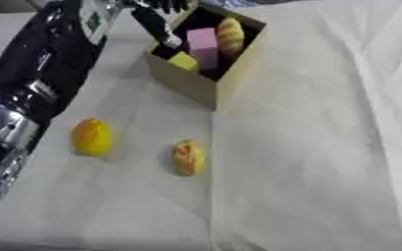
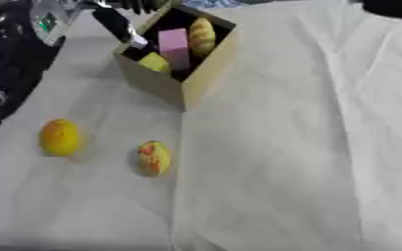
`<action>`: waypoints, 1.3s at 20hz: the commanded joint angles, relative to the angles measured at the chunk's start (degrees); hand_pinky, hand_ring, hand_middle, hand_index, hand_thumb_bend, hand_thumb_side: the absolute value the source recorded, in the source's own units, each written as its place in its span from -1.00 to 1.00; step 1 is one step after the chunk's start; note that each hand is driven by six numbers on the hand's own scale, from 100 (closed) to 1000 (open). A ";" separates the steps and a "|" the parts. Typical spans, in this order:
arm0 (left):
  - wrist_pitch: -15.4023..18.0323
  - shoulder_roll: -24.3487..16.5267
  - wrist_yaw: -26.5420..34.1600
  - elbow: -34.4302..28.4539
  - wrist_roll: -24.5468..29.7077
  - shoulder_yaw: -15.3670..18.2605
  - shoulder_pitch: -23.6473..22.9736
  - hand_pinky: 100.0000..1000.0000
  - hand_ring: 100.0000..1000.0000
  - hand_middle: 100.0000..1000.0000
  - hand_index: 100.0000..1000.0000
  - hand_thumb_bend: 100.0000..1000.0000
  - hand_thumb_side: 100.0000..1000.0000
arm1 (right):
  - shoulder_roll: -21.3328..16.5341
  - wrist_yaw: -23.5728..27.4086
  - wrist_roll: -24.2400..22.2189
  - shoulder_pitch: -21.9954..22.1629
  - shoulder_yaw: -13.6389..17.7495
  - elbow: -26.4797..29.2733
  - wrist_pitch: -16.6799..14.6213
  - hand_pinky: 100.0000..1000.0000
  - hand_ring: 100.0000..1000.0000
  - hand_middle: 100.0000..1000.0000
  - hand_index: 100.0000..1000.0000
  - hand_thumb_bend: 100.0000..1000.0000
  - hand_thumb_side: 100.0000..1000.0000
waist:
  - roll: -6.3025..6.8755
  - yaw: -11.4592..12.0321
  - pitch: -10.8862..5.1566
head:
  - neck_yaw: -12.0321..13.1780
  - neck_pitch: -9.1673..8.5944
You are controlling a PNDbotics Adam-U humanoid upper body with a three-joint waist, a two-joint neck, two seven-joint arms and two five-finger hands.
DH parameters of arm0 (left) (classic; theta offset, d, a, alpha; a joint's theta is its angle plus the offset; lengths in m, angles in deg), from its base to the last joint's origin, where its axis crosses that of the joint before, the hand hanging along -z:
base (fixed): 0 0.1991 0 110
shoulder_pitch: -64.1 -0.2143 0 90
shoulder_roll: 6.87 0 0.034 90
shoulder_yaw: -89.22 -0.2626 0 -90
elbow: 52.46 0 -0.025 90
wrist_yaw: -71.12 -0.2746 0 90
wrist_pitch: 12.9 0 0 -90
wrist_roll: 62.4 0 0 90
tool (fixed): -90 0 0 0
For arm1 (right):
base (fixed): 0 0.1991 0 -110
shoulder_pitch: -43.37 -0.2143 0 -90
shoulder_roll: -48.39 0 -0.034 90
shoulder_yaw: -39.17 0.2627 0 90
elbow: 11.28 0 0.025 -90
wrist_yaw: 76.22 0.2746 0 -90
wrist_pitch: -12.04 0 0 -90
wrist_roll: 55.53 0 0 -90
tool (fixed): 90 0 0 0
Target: Pick up objects on the table and place them in the box.
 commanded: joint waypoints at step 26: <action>-19.41 -35.58 27.81 -46.45 8.48 -19.59 -23.23 0.57 0.46 0.39 0.68 0.12 -0.08 | -1.69 0.05 1.92 0.73 1.71 0.84 -0.41 0.76 0.50 0.28 0.48 -1.00 -0.62 | -1.06 3.02 -1.28 | -1.70 0.14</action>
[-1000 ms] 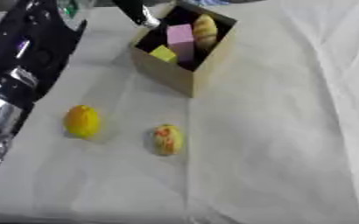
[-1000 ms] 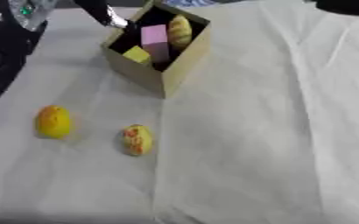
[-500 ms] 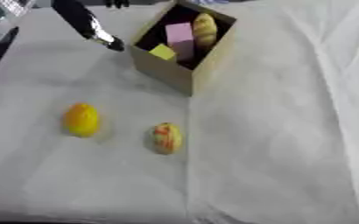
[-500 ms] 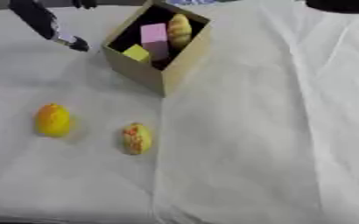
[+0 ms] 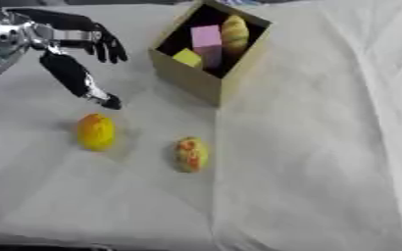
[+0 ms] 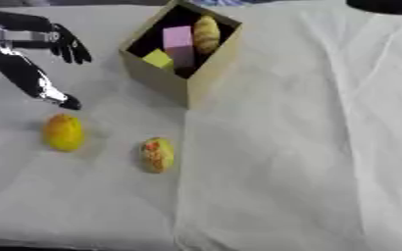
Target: Pick up objects on the table and place them in the box.
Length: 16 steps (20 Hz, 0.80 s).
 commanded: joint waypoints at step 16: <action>-3.67 -6.38 3.33 -4.23 4.82 1.03 -7.56 0.59 0.51 0.46 0.71 0.18 -0.32 | 0.02 0.65 0.72 -1.13 1.29 0.84 0.21 0.76 0.50 0.28 0.48 -1.00 -0.56 | -0.41 -0.24 -0.64 | 1.18 -0.79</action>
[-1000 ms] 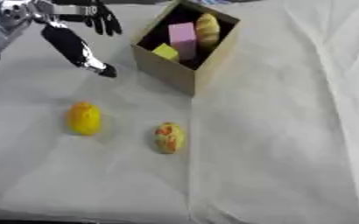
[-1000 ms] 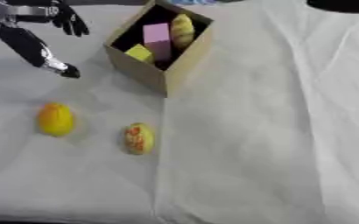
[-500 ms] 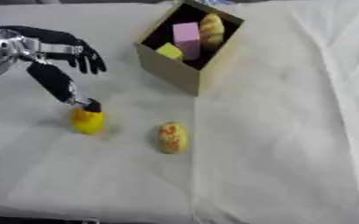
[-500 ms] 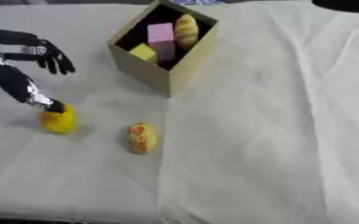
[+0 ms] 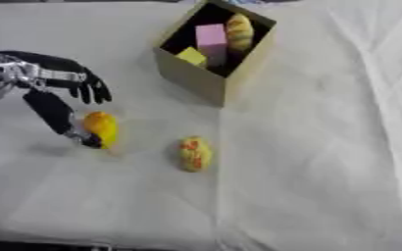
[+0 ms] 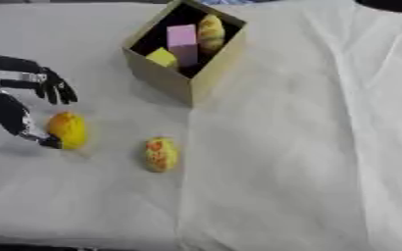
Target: Pick up objects on the table and place them in the box.
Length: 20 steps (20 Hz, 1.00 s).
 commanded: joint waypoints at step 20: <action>6.91 6.19 -9.48 12.48 -0.76 -1.21 3.53 0.52 0.44 0.39 0.60 -0.12 -0.67 | 0.11 0.65 1.13 -0.51 1.53 0.84 0.12 0.76 0.49 0.27 0.47 -1.00 -0.54 | -0.67 -0.25 -0.80 | 0.59 -1.32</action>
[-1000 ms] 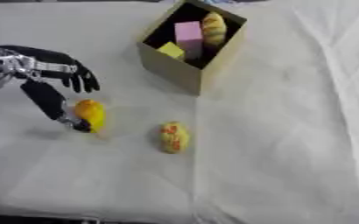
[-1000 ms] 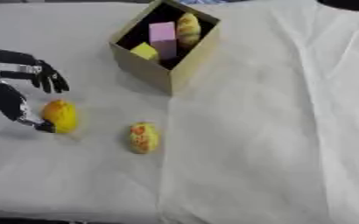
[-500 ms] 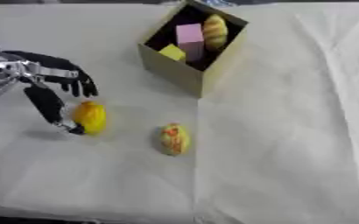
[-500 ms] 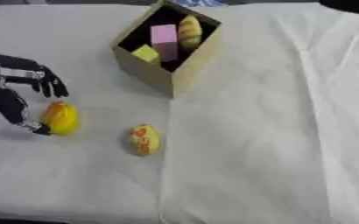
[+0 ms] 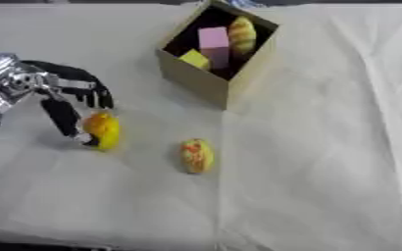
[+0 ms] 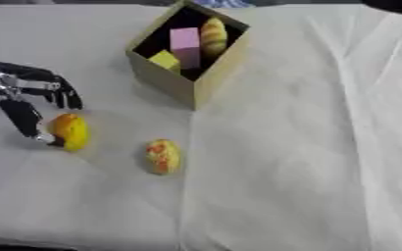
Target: Pick up objects on the table and place them in the box.
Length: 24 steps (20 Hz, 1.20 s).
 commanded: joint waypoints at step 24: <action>0.62 -5.45 2.03 -15.86 -0.10 7.89 2.08 0.47 0.32 0.22 0.45 -0.70 -0.91 | -0.92 0.52 1.08 0.16 1.20 0.84 0.09 0.76 0.48 0.26 0.46 -1.00 -0.52 | 0.20 0.18 -1.46 | -0.61 -0.99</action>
